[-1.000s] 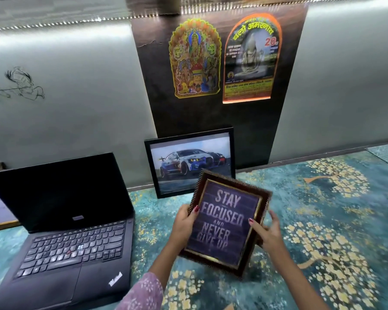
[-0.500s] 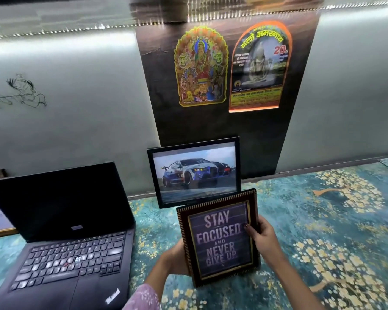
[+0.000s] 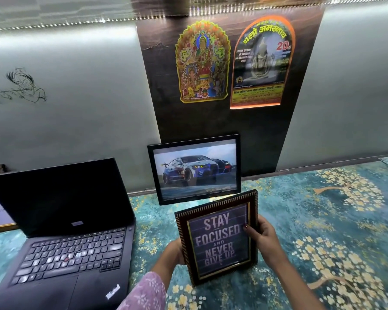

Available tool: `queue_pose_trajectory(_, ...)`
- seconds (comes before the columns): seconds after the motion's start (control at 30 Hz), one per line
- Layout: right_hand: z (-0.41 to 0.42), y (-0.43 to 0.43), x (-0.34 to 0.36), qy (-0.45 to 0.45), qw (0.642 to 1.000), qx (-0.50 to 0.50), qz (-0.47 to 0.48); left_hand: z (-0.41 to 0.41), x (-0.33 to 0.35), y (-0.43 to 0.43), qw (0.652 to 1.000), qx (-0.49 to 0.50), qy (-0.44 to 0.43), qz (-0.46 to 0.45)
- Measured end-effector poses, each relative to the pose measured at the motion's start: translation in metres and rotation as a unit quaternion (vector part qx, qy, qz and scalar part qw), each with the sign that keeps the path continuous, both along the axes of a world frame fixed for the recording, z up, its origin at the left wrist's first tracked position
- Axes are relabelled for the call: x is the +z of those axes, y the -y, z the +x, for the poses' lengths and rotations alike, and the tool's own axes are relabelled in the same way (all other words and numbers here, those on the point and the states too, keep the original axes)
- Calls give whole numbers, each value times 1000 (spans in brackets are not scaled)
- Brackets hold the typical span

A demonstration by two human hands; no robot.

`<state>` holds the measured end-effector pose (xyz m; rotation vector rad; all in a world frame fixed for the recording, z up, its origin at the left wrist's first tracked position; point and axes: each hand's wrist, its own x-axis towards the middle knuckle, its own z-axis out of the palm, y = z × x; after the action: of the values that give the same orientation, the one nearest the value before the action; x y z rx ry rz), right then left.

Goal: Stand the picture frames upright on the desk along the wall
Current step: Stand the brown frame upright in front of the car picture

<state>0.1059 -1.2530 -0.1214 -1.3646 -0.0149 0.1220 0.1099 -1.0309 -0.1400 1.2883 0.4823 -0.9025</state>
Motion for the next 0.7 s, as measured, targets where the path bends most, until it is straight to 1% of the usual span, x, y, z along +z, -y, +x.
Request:
queue_pose_trajectory(0.1,1,-4,5,3,1000,-2,-15,-3,-5,-2,999,41,19,-19)
queue_pose_trajectory(0.2,4,-9,6,2,999,-2,-35,-2,-8,-9,994,104,37,-21)
queue_pose_trajectory(0.3,6,-10,3,-3,999,6,-50,9,1,-15,992,111,61,-8)
queue_pose_trajectory(0.43,5,-7,-2,-9,997,13,-77,30,6,-31,981,169,95,21)
queue_pose_trajectory(0.5,6,-8,-6,-11,995,4,-99,36,5,-36,984,158,88,7)
queue_pose_trajectory(0.57,7,-11,-6,-18,992,-4,-127,33,12,-32,986,142,86,19)
queue_pose_trajectory(0.6,7,-12,-7,-21,989,-5,-146,29,17,-30,990,121,78,10)
queue_pose_trajectory(0.63,7,-12,-7,-21,985,-3,-170,26,22,-27,991,104,81,-11)
queue_pose_trajectory(0.67,6,-11,-10,-20,978,3,-206,23,24,-24,990,108,83,-36)
queue_pose_trajectory(0.7,5,-9,-13,-18,970,11,-242,22,21,-25,989,119,83,-42)
